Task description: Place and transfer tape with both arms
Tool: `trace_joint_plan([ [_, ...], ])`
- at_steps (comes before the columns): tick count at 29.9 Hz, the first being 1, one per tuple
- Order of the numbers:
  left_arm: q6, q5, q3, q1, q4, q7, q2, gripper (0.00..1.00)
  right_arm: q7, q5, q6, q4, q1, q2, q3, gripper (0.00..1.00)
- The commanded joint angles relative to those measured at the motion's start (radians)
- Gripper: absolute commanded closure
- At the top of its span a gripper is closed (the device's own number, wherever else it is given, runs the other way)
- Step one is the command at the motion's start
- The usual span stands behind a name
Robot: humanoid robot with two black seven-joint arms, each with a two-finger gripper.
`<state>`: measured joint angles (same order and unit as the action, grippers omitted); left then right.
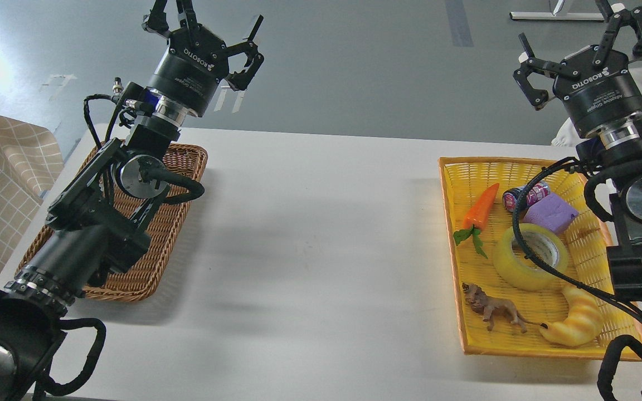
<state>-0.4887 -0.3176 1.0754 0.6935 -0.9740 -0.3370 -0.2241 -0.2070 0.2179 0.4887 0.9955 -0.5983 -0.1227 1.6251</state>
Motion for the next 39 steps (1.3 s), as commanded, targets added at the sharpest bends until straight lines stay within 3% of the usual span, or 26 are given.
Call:
trace_joint_plan([
  [1, 0.0, 0.0, 0.001, 0.0, 0.0, -0.007, 0.0, 0.02, 0.0, 0.0, 0.0, 0.0, 0.0, 0.0, -0.001, 0.0],
  [39, 0.009, 0.006, 0.001, 0.005, -0.003, 0.009, 0.009, 0.02, 0.0, -0.002, 0.0, 0.011, 0.011, 0.0, -0.001, 0.0],
])
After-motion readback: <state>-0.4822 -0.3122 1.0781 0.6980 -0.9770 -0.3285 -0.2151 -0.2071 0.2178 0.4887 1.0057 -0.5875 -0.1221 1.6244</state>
